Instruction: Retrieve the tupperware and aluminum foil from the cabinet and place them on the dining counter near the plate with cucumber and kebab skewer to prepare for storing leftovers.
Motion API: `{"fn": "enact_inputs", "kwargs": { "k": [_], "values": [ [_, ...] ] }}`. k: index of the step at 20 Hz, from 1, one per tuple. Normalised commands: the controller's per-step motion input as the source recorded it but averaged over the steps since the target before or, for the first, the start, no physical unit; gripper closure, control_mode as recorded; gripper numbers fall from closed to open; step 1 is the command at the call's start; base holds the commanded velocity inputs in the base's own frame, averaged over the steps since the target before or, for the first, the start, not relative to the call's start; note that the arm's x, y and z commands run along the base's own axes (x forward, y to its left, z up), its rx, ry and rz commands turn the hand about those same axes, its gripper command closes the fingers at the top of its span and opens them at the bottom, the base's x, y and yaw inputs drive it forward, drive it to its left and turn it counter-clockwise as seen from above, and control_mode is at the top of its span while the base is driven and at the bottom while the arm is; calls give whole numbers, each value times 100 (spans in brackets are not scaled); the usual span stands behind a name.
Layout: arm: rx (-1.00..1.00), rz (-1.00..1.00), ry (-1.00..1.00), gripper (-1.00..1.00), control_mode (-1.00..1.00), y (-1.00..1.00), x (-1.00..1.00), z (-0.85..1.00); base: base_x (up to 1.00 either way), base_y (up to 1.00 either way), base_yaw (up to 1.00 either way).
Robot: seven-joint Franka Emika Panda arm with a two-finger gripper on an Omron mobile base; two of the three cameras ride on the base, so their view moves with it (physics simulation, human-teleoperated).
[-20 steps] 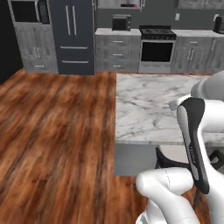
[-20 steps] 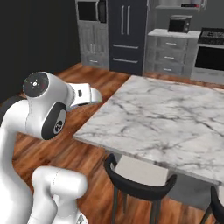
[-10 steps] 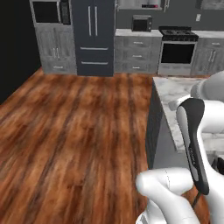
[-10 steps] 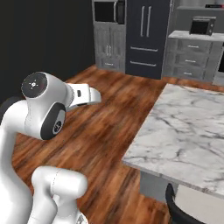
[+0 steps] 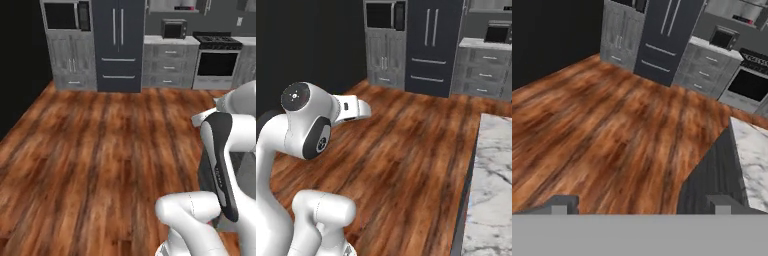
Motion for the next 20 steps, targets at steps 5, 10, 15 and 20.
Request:
{"fn": "enact_inputs", "kwargs": {
  "k": [5, 10, 15, 20],
  "values": [
    [0, 0, 0, -100, 100, 0, 0, 0, 100, 85, -16],
    [0, 0, 0, -100, 100, 0, 0, 0, 100, 32, -22],
    [0, 0, 0, -100, 100, 0, 0, 0, 100, 1, -31],
    [0, 0, 0, -100, 100, 0, 0, 0, 100, 0, -38]
  ]
}}
